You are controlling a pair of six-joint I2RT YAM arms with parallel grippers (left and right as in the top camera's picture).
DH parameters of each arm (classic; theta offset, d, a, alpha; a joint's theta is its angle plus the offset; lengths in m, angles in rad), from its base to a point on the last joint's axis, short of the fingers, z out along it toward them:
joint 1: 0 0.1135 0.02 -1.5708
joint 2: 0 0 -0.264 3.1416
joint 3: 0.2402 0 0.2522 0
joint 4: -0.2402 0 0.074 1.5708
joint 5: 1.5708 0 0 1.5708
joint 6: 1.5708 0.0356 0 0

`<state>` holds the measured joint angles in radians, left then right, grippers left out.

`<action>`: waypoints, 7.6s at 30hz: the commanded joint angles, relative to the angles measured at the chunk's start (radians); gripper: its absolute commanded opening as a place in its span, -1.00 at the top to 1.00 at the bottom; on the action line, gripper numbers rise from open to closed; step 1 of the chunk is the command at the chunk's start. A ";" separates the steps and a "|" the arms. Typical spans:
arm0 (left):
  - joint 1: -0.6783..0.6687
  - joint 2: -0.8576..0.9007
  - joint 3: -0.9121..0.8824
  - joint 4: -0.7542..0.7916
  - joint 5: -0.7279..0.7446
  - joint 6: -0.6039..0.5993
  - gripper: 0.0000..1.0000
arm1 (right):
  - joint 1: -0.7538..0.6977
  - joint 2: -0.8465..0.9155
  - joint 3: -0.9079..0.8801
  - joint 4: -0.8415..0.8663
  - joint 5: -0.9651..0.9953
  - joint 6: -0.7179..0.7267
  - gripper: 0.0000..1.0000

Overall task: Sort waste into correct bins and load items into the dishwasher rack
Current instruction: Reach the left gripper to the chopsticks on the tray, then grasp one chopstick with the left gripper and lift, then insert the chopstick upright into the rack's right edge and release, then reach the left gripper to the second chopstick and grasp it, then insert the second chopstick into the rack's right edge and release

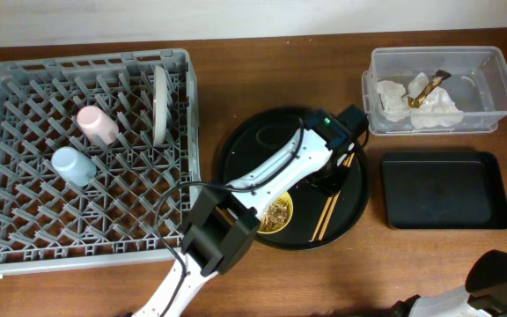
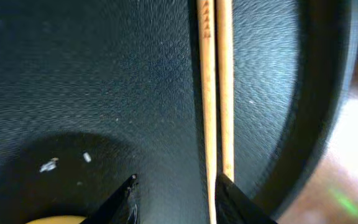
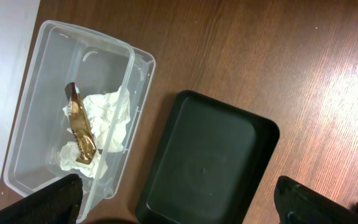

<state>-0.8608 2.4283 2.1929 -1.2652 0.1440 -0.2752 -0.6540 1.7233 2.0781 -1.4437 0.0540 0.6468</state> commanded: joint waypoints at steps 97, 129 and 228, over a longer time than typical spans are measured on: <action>0.695 0.071 0.525 -0.423 -0.332 0.053 0.99 | -0.001 -0.004 0.002 0.000 0.002 0.001 -0.97; 0.694 0.070 0.444 -0.423 -0.219 0.090 -0.47 | -0.001 -0.004 0.002 0.000 0.002 0.001 -0.97; -0.097 -0.022 0.257 -0.060 -0.243 -0.158 0.99 | -0.001 -0.004 0.002 0.000 0.002 0.001 -0.97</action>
<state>-1.0035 2.4302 2.2211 -1.2434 -0.0834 -0.4355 -0.6540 1.7233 2.0781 -1.4437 0.0513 0.6476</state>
